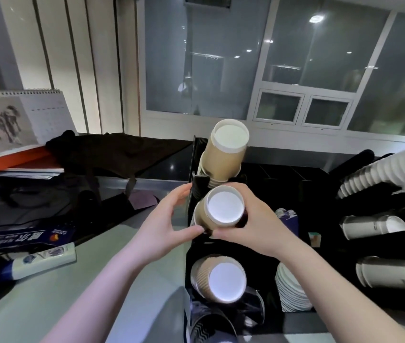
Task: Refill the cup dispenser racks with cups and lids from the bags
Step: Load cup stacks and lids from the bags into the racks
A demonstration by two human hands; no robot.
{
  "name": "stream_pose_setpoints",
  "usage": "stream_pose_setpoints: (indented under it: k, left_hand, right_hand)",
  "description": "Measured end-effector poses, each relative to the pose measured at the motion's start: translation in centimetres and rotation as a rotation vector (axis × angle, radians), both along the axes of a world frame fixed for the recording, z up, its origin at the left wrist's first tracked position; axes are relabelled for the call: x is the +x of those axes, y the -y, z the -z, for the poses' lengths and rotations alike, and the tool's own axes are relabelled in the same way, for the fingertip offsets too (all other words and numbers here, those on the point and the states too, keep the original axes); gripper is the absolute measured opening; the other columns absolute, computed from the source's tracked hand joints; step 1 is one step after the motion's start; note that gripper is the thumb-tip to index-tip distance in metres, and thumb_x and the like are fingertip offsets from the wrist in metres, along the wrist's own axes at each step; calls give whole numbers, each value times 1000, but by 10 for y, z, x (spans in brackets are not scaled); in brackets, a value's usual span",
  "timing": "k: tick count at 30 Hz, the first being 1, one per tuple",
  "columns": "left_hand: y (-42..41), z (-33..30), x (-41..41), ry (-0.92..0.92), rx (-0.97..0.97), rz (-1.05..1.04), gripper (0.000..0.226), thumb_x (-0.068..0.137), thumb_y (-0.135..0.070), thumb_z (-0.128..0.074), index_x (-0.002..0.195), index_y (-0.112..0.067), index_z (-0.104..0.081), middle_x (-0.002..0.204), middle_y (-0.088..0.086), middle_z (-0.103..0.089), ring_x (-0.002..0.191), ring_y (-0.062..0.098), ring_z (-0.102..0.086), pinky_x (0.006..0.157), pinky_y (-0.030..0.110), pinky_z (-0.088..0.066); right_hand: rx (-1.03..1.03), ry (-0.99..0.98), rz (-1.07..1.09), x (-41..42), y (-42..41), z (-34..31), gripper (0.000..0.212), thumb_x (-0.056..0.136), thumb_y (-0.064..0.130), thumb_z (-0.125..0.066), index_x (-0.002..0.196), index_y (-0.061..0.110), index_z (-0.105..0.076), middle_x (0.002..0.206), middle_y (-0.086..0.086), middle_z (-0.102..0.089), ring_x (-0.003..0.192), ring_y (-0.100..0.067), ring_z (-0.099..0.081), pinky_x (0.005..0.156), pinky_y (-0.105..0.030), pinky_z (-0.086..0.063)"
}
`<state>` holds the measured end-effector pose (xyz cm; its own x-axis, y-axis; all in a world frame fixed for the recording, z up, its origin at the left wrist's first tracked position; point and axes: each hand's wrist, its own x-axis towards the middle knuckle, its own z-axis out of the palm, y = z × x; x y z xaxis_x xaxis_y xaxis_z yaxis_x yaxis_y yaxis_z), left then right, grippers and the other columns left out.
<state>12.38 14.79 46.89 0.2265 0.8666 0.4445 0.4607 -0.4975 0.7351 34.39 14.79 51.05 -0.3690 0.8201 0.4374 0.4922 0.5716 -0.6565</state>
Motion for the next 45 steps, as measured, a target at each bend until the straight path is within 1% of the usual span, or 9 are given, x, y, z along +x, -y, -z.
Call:
stream_pose_setpoints:
  k: [6,10,13,17,21,25,33,39,45]
  left_hand:
    - [0,-3,0,-2,11,-1,82,69,-45,-78,128,-66,-25,132,-42,-35,126,-18,-34,101,14,-30]
    - [-2,-13,0,73,63,-15,83,66,-54,-73,137,-55,-30,137,-33,-40,127,-13,-36,102,19,-33]
    - [-15,-29,4,87,80,-18,93,63,-58,-73,143,-47,-25,141,-33,-33,130,-16,-30,101,13,-29]
    - [-38,-55,18,35,64,110,102,62,-52,-75,146,-41,-19,145,-32,-25,132,-18,-21,99,2,-20]
    - [-52,-63,28,64,-1,191,106,58,-44,-76,144,-45,-14,148,-27,-24,135,-11,-22,107,13,-22]
    - [-52,-60,33,100,3,198,96,62,-33,-79,124,-71,-16,126,-52,-32,122,-25,-30,90,-4,-28]
    - [-61,-57,28,159,-57,75,81,61,-41,-80,119,-66,-29,125,-28,-52,114,-15,-47,94,17,-38]
    - [-62,-61,27,133,-69,37,90,60,-45,-81,131,-51,-27,123,-15,-57,113,-6,-52,93,22,-42]
    - [-57,-69,24,106,-78,55,88,61,-43,-79,130,-58,-27,121,-18,-60,112,-9,-53,92,26,-46]
  right_hand:
    - [-99,40,-71,0,-3,-17,52,67,51,-70,117,45,-55,112,26,-61,107,2,-57,86,-22,-50]
    - [86,-241,120,5,-13,-31,16,72,35,-74,82,28,-63,80,13,-68,75,0,-62,68,-16,-47]
    - [241,-248,293,8,-31,-46,39,64,36,-80,91,33,-52,88,12,-61,83,-3,-59,69,-18,-48]
    - [79,-88,246,-6,-61,-58,71,56,36,-88,112,37,-44,113,14,-56,100,4,-53,75,-11,-41]
    - [101,46,281,-15,-80,-52,85,39,52,-83,116,34,-51,112,12,-60,102,-5,-57,74,-17,-45]
    - [116,76,330,-14,-79,-53,86,36,59,-80,113,41,-45,103,25,-59,87,10,-54,63,-7,-36]
    - [88,-13,229,-11,-73,-54,82,41,54,-83,111,56,-39,96,38,-53,87,34,-42,65,7,-34]
    - [54,-118,161,-8,-75,-53,78,50,37,-91,106,58,-40,106,33,-56,96,25,-48,71,0,-40]
    - [53,-339,20,-8,-59,-77,80,60,9,-88,123,36,-46,111,15,-62,97,6,-60,74,-13,-49]
